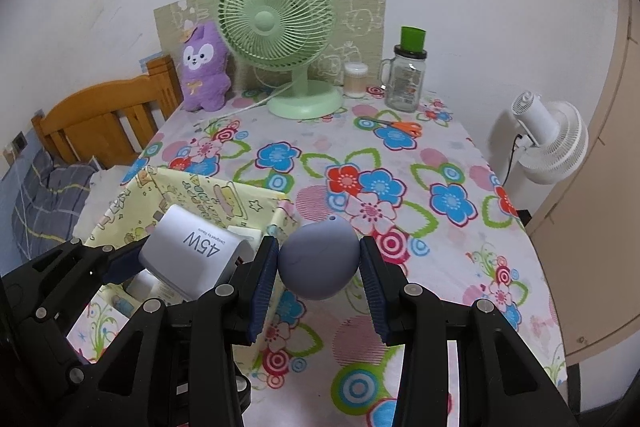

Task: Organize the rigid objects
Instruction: 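Lower the large charger into the yellow box with the left while the right lowers the puck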

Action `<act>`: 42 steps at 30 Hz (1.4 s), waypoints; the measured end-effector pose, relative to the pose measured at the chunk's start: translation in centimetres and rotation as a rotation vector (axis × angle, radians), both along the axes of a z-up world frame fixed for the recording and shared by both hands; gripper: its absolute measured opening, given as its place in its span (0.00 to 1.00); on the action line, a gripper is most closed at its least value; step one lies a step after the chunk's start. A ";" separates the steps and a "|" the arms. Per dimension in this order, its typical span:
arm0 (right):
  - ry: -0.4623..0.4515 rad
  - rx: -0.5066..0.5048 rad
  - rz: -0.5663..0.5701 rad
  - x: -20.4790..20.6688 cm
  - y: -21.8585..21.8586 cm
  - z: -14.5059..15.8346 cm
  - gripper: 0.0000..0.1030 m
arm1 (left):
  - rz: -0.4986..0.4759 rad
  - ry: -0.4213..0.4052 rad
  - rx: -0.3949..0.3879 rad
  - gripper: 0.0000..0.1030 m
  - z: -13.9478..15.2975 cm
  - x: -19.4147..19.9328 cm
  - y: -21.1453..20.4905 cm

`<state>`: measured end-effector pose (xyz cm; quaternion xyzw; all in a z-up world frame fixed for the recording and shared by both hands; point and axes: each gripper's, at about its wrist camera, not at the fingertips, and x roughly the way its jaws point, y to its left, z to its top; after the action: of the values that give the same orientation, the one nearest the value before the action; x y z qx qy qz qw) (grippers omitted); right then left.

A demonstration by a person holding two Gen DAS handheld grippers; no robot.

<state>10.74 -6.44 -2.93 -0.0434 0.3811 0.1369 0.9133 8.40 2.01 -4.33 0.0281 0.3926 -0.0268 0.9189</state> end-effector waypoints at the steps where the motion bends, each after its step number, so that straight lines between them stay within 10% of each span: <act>1: 0.002 0.002 0.003 0.1 0.3 -0.1 0.43 | 0.002 0.001 0.001 0.56 0.0 0.1 0.2; 42: 0.111 -0.047 0.190 3.9 10.6 -5.3 0.43 | 0.119 0.137 -0.007 0.56 -5.2 2.7 9.3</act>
<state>14.61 4.20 -8.21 -0.0932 0.4282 0.2162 0.8725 11.12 11.32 -9.56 -0.0005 0.4552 0.0245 0.8900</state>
